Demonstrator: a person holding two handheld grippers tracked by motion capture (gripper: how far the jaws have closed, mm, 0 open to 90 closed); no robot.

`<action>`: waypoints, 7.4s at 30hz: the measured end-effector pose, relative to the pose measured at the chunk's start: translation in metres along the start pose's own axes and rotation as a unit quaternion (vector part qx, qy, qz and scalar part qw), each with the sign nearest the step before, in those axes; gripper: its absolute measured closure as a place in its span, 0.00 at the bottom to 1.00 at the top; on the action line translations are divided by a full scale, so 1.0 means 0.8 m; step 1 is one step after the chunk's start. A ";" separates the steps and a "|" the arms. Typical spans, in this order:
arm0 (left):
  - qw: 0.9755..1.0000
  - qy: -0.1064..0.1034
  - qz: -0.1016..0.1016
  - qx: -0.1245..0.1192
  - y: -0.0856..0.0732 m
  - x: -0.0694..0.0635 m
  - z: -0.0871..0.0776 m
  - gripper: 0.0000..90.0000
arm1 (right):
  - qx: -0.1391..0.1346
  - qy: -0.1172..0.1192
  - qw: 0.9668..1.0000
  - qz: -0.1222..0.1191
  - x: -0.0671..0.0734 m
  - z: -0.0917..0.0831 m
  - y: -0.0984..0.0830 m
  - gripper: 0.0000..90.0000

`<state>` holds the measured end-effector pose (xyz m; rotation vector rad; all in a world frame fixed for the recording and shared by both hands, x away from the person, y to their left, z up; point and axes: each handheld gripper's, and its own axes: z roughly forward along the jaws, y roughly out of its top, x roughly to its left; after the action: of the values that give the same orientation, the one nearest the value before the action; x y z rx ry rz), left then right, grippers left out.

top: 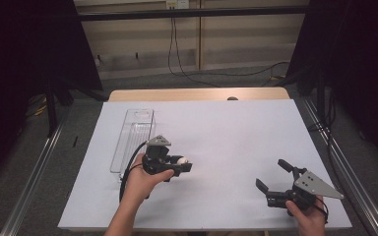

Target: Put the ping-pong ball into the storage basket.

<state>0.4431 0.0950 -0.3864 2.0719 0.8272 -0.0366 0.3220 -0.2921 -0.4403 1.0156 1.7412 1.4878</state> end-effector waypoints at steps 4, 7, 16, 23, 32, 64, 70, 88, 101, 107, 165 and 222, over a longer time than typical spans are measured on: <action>1.000 0.000 -0.002 -0.003 0.000 0.002 -0.003 0.57 | 0.000 0.001 1.000 0.000 0.000 0.000 0.000 0.01; 1.000 0.003 -0.005 -0.010 0.000 0.003 -0.003 0.57 | -0.001 0.000 1.000 0.000 0.000 0.000 0.000 0.01; 1.000 0.009 -0.002 -0.006 0.001 0.008 -0.010 0.57 | -0.001 0.000 1.000 0.000 0.000 0.000 0.000 0.01; 1.000 0.011 -0.007 -0.010 0.002 0.010 -0.014 0.57 | -0.002 -0.002 1.000 0.003 0.000 0.000 0.000 0.01; 1.000 0.011 -0.011 -0.014 0.002 0.013 -0.018 0.57 | -0.001 0.000 1.000 0.001 0.000 0.000 0.000 0.01; 0.999 0.024 -0.021 -0.021 0.001 0.024 -0.033 0.57 | 0.000 -0.001 1.000 0.000 0.000 0.000 0.000 0.01; 0.999 0.026 -0.023 -0.026 0.001 0.026 -0.036 0.57 | 0.000 0.000 1.000 0.000 -0.001 0.000 0.000 0.01; 0.998 0.035 -0.031 -0.034 0.000 0.031 -0.048 0.57 | 0.000 0.001 1.000 0.000 0.000 0.000 0.000 0.01; 0.998 0.039 -0.029 -0.035 0.000 0.035 -0.052 0.57 | 0.001 0.001 1.000 0.000 0.000 0.000 0.000 0.01; 0.998 0.040 -0.033 -0.037 0.000 0.036 -0.054 0.57 | -0.001 0.000 1.000 0.000 0.000 0.000 0.000 0.01; 0.995 0.071 -0.047 -0.056 -0.004 0.055 -0.081 0.57 | -0.001 0.000 1.000 0.000 0.000 0.000 0.000 0.01; 0.988 0.128 -0.052 -0.070 -0.017 0.081 -0.107 0.57 | 0.000 0.000 1.000 0.000 0.000 -0.001 0.000 0.01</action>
<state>0.4628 0.1993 -0.3642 1.9230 1.0630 0.2304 0.3215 -0.2923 -0.4405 1.0163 1.7402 1.4886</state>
